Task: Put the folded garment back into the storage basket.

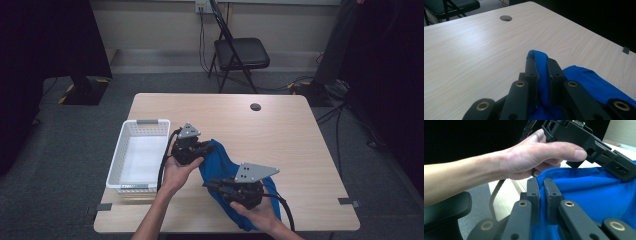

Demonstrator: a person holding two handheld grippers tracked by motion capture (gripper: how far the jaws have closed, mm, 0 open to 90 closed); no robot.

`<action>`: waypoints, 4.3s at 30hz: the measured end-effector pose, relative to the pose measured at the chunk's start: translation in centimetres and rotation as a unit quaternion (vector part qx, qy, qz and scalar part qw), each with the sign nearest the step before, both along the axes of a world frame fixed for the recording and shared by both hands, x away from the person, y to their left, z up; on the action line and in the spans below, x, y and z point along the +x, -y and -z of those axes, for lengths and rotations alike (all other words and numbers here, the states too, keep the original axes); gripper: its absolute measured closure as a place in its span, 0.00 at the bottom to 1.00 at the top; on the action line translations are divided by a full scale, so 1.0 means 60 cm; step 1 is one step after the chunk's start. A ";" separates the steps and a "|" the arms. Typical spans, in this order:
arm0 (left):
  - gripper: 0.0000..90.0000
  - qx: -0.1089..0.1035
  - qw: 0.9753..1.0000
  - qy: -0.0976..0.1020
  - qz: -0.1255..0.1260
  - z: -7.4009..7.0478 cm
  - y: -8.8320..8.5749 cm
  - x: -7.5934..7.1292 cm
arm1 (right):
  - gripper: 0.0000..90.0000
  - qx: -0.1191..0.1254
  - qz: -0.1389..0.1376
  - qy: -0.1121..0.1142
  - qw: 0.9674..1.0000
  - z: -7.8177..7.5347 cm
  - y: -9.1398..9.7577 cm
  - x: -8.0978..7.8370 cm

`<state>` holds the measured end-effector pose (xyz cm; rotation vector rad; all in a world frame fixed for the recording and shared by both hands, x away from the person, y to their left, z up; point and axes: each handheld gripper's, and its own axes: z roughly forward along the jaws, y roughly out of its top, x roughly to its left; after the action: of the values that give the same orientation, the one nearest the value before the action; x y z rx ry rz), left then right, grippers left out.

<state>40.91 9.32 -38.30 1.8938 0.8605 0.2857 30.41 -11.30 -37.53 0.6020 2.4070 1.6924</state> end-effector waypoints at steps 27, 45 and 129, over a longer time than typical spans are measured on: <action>0.90 0.006 1.000 0.010 0.003 -0.019 0.003 -0.002 | 0.94 0.021 0.001 -0.006 1.000 -0.011 -0.001 0.001; 0.90 0.013 1.000 0.007 0.015 0.003 0.043 0.003 | 0.94 0.025 0.028 -0.015 0.999 0.016 0.042 -0.004; 0.90 0.030 0.996 -0.049 0.074 0.119 0.191 0.014 | 0.93 -0.058 0.108 -0.058 0.991 0.128 0.162 -0.039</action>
<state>41.76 -2.15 -45.42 2.0296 0.7797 0.1309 28.10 -21.00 -45.22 0.9272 2.3940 1.4584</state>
